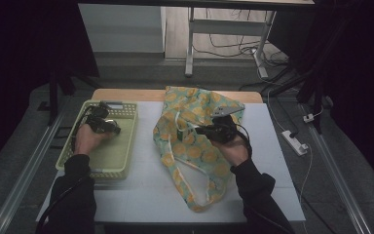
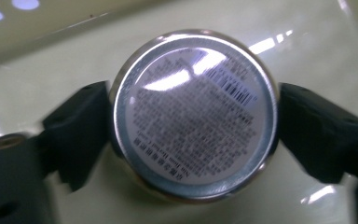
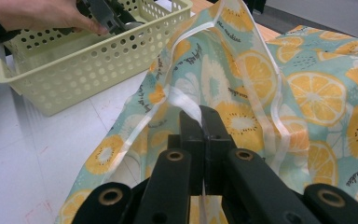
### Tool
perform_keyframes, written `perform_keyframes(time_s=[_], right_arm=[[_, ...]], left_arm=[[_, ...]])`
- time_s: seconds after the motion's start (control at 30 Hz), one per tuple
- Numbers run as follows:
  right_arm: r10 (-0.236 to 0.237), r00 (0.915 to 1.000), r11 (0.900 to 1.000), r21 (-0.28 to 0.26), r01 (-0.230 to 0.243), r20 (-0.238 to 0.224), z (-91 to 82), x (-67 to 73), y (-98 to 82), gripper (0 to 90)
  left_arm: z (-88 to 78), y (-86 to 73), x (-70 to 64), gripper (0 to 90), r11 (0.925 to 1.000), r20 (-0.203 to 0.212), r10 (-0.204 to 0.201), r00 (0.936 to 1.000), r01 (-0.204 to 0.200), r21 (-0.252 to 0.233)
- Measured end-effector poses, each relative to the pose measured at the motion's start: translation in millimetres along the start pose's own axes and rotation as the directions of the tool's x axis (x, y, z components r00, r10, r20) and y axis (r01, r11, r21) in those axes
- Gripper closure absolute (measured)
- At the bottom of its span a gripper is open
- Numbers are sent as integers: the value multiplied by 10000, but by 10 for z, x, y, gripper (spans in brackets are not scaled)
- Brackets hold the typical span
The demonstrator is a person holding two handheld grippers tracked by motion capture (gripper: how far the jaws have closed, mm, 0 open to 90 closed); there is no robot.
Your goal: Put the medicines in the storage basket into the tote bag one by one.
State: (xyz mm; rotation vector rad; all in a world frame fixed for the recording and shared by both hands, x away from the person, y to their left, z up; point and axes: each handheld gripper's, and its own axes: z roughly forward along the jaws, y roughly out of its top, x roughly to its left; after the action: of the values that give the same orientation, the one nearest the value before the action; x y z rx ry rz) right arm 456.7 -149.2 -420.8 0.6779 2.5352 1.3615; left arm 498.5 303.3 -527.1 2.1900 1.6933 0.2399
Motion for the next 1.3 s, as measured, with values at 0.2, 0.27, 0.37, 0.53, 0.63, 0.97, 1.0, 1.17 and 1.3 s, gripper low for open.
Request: perform_keyframes(time_s=[0.2, 0.27, 0.37, 0.53, 0.63, 0.97, 1.0, 1.17, 1.3], right_arm=[[17, 10000, 10000, -35, -17, 8, -9, -5, 0, 897], [20, 10000, 10000, -42, -20, 14, -11, -5, 1, 897], [29, 10000, 10000, -58, -29, 39, -13, -7, 2, 897], [14, 10000, 10000, -86, -14, 60, -18, -7, 5, 897], [7, 10000, 10000, -78, -6, 62, -16, -4, 6, 897], [-6, 10000, 9999, -106, 7, 95, -15, -4, 3, 897], [-13, 10000, 9999, -118, 14, 92, -16, -4, 4, 897], [-6, 9999, 9999, -163, 8, 112, -22, -5, 5, 897], [-14, 9999, 9998, -180, 16, 116, -25, -6, 6, 897]], left_arm=[[-23, 21, -24, 204, 9991, -216, -291, 9993, 297, 303], [-51, 16, -15, 205, 9988, -77, -461, 9989, 462, 155], [-103, 11, -19, 206, 9986, 147, -512, 9986, 513, -111], [-214, 3, -81, 206, 9978, 362, -281, 9989, 302, -596], [-283, -8, -102, 206, 9958, 671, -105, 9977, 165, -895], [-566, -33, -306, 206, 9838, 995, 802, 9918, -627, -1680], [-586, -39, -335, 206, 9821, 1010, 946, 9904, -762, -1724], [-690, -75, -455, 206, 9742, 1137, 1322, 9847, -1079, -1984], [-770, -116, -541, 207, 9666, 1319, 1558, 9789, -1236, -2243]])
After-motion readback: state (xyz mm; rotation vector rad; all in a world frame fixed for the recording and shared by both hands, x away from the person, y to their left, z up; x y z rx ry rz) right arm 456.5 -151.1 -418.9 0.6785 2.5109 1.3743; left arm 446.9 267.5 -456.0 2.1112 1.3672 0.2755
